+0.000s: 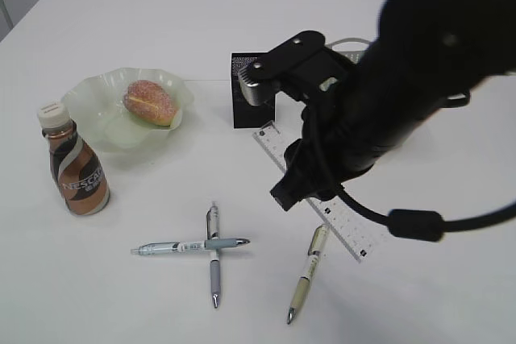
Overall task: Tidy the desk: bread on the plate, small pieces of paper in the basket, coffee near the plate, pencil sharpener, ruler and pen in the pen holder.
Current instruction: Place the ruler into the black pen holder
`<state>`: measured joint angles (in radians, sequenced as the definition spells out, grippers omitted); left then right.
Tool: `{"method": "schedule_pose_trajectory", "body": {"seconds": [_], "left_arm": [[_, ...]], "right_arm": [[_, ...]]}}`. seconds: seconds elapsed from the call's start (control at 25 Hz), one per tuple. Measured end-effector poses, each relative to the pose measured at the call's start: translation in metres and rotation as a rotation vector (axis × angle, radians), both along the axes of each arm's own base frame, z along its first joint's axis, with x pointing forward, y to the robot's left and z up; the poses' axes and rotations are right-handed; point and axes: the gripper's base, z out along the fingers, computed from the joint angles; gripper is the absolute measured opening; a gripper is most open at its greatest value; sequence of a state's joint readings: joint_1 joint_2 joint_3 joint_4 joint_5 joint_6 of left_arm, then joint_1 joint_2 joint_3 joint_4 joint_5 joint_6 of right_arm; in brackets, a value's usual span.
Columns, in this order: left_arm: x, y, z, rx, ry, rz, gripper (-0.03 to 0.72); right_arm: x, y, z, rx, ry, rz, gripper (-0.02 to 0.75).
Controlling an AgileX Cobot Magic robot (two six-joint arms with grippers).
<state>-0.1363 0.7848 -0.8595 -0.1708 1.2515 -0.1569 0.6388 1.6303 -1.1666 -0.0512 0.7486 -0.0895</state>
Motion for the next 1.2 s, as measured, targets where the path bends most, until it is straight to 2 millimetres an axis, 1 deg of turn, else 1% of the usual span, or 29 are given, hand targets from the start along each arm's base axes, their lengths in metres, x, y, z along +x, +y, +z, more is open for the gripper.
{"method": "schedule_pose_trajectory", "body": {"seconds": [0.04,0.16,0.32,0.44,0.64,0.72,0.8,1.0,1.2], "left_arm": [[0.0,0.0,0.0,0.0,0.0,0.0,0.424],[0.0,0.0,0.0,0.0,0.0,0.0,0.424],[0.0,0.0,0.0,0.0,0.0,0.0,0.424],[0.0,0.0,0.0,0.0,0.0,0.0,0.424],[0.0,0.0,0.0,-0.002,0.0,0.0,0.424],[0.0,-0.001,0.0,-0.006,0.001,-0.001,0.424],[0.0,-0.001,0.0,-0.01,0.001,-0.002,0.424],[0.0,-0.001,0.0,-0.017,0.002,-0.003,0.424],[0.0,-0.001,0.0,-0.017,0.002,-0.003,0.424]], "right_arm": [[-0.007,-0.005,0.004,0.033,-0.043,0.003,0.25],[-0.026,-0.018,0.005,0.134,-0.185,0.018,0.25],[-0.04,-0.028,0.018,0.278,-0.414,0.056,0.25],[-0.04,-0.026,0.029,0.364,-0.541,0.077,0.25],[-0.033,-0.019,0.048,0.517,-0.735,0.096,0.25],[-0.025,-0.017,0.049,0.55,-0.778,0.08,0.25],[-0.011,-0.019,0.05,0.574,-0.812,0.04,0.25],[0.028,-0.019,0.049,0.618,-0.902,-0.032,0.25],[0.07,-0.01,0.05,0.636,-0.955,-0.073,0.25]]}}
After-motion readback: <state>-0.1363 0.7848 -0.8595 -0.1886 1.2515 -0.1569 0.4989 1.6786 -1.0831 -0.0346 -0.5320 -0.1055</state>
